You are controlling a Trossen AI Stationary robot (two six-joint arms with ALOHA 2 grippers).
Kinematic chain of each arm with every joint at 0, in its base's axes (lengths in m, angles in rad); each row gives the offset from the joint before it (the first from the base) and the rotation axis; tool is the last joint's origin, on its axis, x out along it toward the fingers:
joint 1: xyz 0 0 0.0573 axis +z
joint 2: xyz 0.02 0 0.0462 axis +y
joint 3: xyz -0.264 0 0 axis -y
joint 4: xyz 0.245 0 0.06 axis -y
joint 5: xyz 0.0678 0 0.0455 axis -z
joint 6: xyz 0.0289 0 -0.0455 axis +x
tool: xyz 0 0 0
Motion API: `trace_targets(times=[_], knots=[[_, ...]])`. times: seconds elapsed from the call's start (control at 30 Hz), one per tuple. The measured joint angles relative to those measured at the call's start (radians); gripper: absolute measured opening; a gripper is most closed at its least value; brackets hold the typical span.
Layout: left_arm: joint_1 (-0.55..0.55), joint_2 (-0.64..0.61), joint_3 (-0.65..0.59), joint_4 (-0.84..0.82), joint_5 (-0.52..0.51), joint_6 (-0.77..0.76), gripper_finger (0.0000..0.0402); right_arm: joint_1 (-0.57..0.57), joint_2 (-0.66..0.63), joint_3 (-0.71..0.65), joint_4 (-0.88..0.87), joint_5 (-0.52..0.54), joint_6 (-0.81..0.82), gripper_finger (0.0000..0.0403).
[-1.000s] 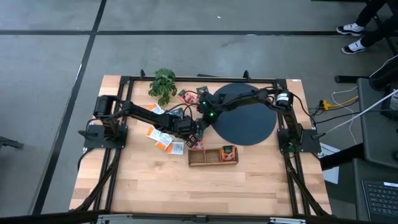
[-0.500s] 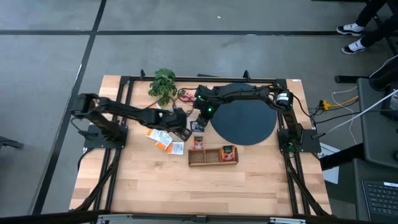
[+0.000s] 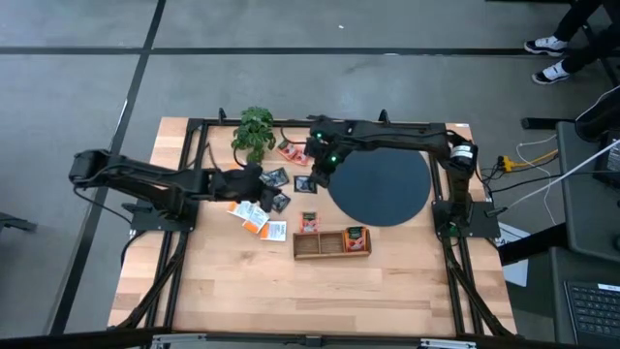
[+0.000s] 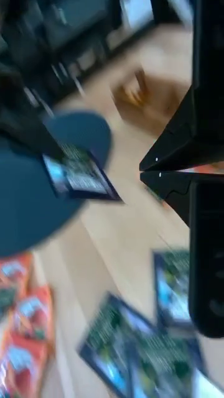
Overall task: Pick & Place Tea
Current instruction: Put the purple tea bag into the middle section of the wooden organizer
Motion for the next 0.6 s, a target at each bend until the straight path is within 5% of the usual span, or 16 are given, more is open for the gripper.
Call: trace_targets(times=[0.2, 0.6], knots=[[0.049, -0.014, -0.038, 0.125, 0.073, 0.003, 0.0016, 0.037, -0.036, 0.061, 0.005, -0.001, 0.072, 0.0003], [0.105, -0.043, -0.039, 0.3, 0.215, 0.145, 0.0118, 0.096, -0.036, 0.251, -0.056, 0.049, 0.138, 0.0003]])
